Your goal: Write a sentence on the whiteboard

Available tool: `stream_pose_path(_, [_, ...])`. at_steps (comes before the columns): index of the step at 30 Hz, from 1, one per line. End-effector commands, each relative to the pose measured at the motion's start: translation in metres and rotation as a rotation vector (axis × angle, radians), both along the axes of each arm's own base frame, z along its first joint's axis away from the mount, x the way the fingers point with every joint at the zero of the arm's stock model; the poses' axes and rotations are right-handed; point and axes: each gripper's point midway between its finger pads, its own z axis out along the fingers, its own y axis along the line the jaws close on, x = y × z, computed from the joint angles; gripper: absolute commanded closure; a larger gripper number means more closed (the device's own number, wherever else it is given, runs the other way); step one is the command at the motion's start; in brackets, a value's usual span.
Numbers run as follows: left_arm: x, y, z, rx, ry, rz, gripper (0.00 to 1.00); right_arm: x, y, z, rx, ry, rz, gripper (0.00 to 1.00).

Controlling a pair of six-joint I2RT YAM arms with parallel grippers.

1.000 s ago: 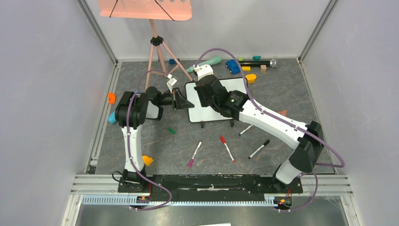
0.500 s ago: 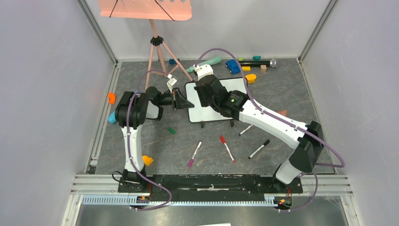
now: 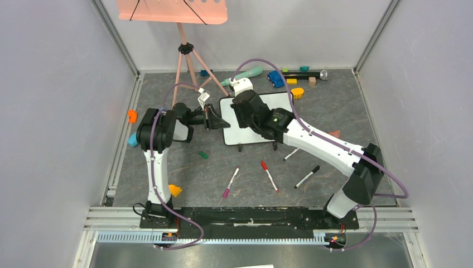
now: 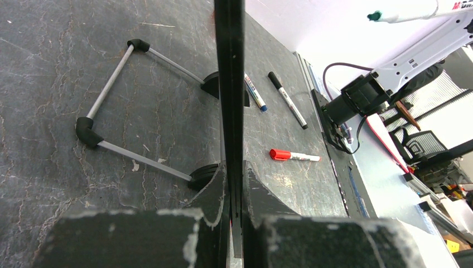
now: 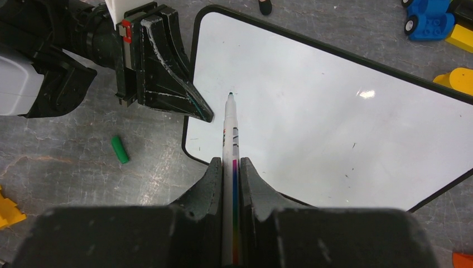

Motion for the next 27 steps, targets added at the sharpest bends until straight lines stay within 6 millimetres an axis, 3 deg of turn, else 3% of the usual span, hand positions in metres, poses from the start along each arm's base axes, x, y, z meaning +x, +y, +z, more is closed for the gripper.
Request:
stream_pose_path(1, [-0.014,0.0,-0.007,0.008,-0.104,-0.071,0.98,-0.002,-0.001,0.014,0.042,-0.021,0.002,1.0])
stream_pose_path(27, [-0.014,0.0,-0.009,0.007,-0.102,-0.058,0.98,0.017,0.033,0.019,0.047,-0.019,0.043,1.0])
